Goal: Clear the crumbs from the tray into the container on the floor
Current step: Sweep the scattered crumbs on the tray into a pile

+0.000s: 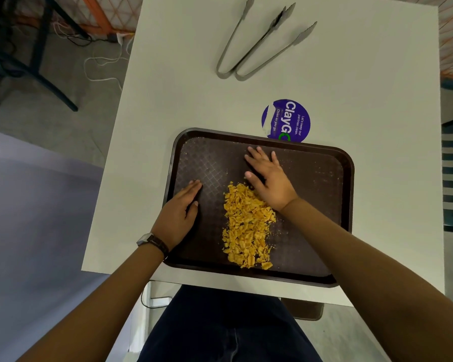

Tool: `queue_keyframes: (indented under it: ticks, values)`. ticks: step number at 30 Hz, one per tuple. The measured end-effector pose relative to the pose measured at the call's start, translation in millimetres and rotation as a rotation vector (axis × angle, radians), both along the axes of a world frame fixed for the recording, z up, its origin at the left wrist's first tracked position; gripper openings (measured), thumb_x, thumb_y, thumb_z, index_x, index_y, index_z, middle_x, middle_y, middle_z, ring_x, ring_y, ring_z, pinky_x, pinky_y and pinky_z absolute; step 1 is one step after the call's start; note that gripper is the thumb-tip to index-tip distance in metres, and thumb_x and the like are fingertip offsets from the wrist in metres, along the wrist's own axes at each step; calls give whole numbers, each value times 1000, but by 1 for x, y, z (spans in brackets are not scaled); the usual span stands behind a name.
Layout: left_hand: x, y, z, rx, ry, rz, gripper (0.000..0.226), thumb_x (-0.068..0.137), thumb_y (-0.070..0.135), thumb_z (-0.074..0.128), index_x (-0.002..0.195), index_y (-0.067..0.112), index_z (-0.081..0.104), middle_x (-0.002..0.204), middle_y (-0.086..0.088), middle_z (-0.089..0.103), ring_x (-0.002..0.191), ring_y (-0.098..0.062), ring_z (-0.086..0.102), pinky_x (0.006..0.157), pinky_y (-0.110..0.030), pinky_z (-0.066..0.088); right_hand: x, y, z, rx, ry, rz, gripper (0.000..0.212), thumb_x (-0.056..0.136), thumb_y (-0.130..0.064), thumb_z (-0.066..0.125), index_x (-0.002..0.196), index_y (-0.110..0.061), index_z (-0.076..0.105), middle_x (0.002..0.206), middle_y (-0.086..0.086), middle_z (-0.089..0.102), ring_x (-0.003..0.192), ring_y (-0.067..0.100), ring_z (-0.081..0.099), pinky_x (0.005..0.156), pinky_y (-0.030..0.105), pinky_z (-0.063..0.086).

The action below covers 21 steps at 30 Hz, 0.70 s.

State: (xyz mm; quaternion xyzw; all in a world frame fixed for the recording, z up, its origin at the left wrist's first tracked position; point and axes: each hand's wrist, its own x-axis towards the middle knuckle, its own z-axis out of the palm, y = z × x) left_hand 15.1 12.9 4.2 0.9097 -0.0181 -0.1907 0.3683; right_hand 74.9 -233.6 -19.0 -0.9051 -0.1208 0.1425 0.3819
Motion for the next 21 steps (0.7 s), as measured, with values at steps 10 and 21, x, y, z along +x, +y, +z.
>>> queue_keyframes:
  ticks: [10,21]
  values:
    - [0,-5,3,-41,4,54,46,95,13,43,140,16,37,148,-6,36,138,-16,31,111,-24,21,-45,-6,16,301,117,-123,70,94,-58,25,128,-4,55,137,4,49,134,14,41,119,30,18]
    - [-3,-14,6,-37,-8,67,45,94,10,44,139,15,39,147,-11,37,137,-20,33,108,-22,22,-57,-77,-12,-414,17,-500,73,92,-53,16,148,-7,20,159,15,7,147,29,-2,119,46,-4]
